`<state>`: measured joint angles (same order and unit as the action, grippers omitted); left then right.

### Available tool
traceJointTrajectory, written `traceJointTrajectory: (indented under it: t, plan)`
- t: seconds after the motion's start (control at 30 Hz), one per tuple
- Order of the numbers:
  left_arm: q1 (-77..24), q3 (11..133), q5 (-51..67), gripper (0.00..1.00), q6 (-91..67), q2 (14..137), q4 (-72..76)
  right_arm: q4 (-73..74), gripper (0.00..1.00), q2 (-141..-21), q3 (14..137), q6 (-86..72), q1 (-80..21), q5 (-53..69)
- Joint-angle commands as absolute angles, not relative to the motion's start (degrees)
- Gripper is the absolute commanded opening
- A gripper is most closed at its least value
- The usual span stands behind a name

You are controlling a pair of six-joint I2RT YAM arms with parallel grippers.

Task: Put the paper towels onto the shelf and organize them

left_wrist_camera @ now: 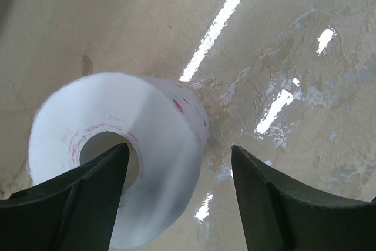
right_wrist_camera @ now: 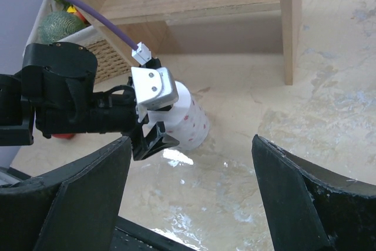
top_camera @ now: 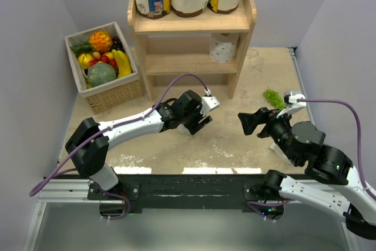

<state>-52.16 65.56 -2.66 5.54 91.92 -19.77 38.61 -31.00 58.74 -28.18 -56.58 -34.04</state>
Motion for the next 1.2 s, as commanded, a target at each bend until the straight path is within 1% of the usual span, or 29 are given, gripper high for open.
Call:
traceJointTrajectory:
  t: [0.0,0.4,0.43,0.47,0.53,0.7,0.8,1.17]
  plan:
    - [-52.3,67.5,-5.2,0.71,4.8,92.2,-17.4,37.8,0.87,-30.1,58.4,-29.5,-56.8,-35.9]
    - [-52.3,66.5,-6.1,0.53,4.0,94.4,-17.5,37.2,0.88,-30.3,57.9,-29.8,-56.8,-35.2]
    - [-52.3,66.7,-6.2,0.50,4.0,94.5,-17.7,37.2,0.88,-30.2,57.9,-29.8,-56.8,-35.2]
    - [-52.3,66.9,-6.4,0.42,4.0,94.5,-17.7,37.1,0.88,-30.2,57.8,-29.8,-56.7,-35.2]
    - [-52.3,67.9,-6.5,0.39,3.9,94.5,-18.9,37.1,0.88,-30.1,57.7,-29.8,-56.7,-35.1]
    - [-52.3,70.0,-9.1,0.37,4.5,92.8,-20.6,36.9,0.88,-30.1,57.7,-29.4,-56.8,-35.2]
    - [-52.3,73.2,-11.4,0.37,5.6,91.9,-22.9,36.9,0.88,-30.5,58.0,-29.2,-56.7,-35.3]
    - [-52.3,93.5,-17.7,0.38,12.2,92.4,-31.3,35.9,0.89,-32.1,58.1,-29.0,-56.7,-35.3]
